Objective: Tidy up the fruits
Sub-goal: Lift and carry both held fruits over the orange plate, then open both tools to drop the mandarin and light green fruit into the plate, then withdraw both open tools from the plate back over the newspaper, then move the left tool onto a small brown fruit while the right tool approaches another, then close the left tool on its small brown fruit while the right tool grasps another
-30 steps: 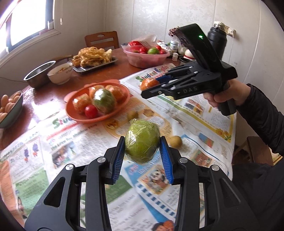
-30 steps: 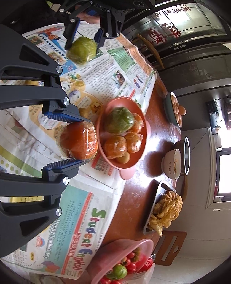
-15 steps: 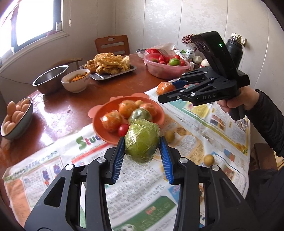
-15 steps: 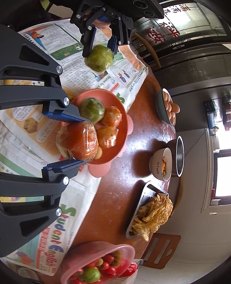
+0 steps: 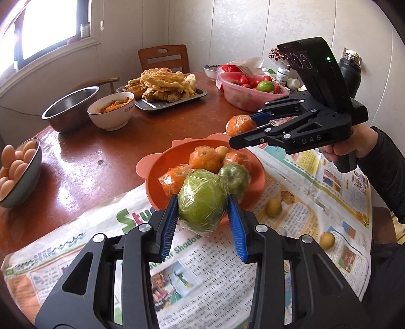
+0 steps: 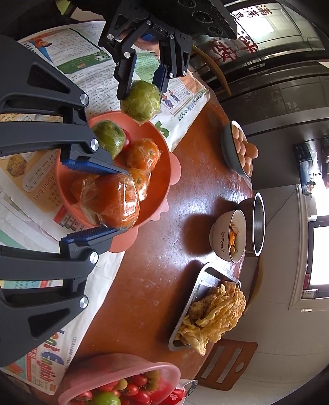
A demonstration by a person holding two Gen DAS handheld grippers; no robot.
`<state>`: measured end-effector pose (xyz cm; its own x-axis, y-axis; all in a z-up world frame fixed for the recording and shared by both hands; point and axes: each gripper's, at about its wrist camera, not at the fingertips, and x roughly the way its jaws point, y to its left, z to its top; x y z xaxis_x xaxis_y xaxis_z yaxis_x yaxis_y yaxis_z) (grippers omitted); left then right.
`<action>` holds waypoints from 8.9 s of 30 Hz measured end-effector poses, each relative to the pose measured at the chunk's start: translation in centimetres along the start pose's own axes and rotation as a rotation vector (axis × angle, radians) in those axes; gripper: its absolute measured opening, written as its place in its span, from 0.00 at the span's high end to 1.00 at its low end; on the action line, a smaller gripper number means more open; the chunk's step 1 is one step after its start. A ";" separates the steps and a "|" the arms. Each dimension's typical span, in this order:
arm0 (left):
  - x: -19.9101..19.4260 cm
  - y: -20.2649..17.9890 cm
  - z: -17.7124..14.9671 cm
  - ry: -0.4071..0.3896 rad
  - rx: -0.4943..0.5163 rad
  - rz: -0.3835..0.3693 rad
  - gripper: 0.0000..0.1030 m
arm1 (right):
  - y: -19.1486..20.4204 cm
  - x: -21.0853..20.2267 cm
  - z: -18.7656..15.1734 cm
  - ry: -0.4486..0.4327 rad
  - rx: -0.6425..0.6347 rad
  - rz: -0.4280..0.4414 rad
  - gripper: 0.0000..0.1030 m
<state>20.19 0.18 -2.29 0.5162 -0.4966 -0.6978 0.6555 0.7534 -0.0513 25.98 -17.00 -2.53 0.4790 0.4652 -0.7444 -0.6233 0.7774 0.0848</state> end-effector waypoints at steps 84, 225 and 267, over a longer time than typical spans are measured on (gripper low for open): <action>2.0 1.4 -0.3 0.011 0.008 0.000 0.70 | 0.0 2.9 1.4 0.006 -0.032 0.009 0.64; 6.7 -9.7 -0.7 0.128 0.123 -0.048 0.62 | 10.9 -4.9 -14.5 0.009 0.050 0.047 0.49; 7.0 -10.0 -0.7 0.141 0.143 -0.039 0.76 | 10.4 -5.1 -14.9 0.003 0.035 0.014 0.75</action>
<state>16.85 -10.55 -7.11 0.4131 -0.4511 -0.7911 0.7502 0.6610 0.0149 7.81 -17.58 -7.73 0.4683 0.4750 -0.7450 -0.6082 0.7849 0.1182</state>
